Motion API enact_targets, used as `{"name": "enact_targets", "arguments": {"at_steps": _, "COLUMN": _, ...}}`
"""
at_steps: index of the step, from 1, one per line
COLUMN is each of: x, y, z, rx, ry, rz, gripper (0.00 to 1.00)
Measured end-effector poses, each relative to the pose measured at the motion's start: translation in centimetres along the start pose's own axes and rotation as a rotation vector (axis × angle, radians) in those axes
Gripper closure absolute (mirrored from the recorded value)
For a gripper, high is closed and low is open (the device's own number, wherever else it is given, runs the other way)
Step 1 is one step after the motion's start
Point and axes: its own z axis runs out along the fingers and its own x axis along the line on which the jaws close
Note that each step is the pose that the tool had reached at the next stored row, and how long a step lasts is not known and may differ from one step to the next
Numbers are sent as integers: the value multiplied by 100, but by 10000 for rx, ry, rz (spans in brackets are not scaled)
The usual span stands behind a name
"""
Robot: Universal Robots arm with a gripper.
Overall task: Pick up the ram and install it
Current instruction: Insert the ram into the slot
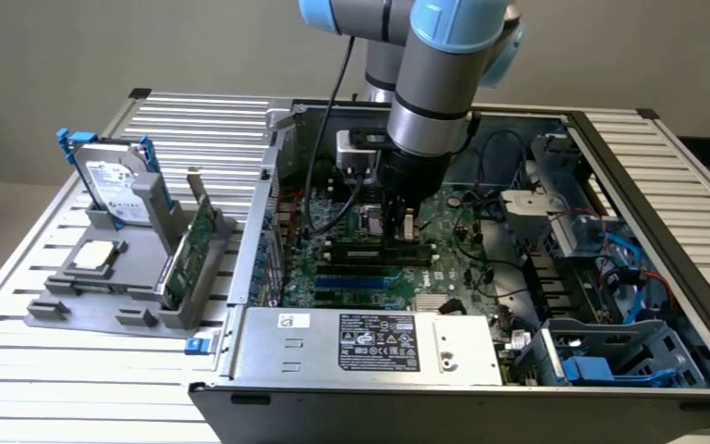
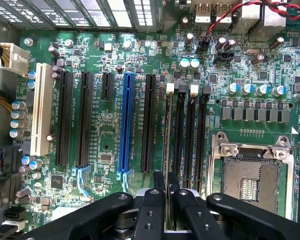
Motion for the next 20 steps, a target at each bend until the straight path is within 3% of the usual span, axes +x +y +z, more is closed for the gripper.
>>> {"name": "enact_targets", "arguments": {"at_steps": 2, "x": 0, "y": 0, "z": 0, "rx": 0, "ry": 1, "rz": 1, "gripper": 85}}
{"name": "enact_targets", "arguments": {"at_steps": 4, "x": -1, "y": -1, "z": 0, "rx": 2, "ry": 0, "rz": -1, "gripper": 73}}
{"name": "enact_targets", "arguments": {"at_steps": 6, "x": -2, "y": -2, "z": -2, "rx": 2, "ry": 1, "rz": -2, "gripper": 67}}
{"name": "enact_targets", "arguments": {"at_steps": 9, "x": 2, "y": 7, "z": -73, "rx": -14, "ry": -1, "rz": -1, "gripper": 55}}
{"name": "enact_targets", "arguments": {"at_steps": 18, "x": 20, "y": 41, "z": -339, "rx": -63, "ry": -41, "rz": 62, "gripper": 56}}
{"name": "enact_targets", "arguments": {"at_steps": 20, "x": 22, "y": 52, "z": -382, "rx": -72, "ry": -65, "rz": 100, "gripper": 69}}
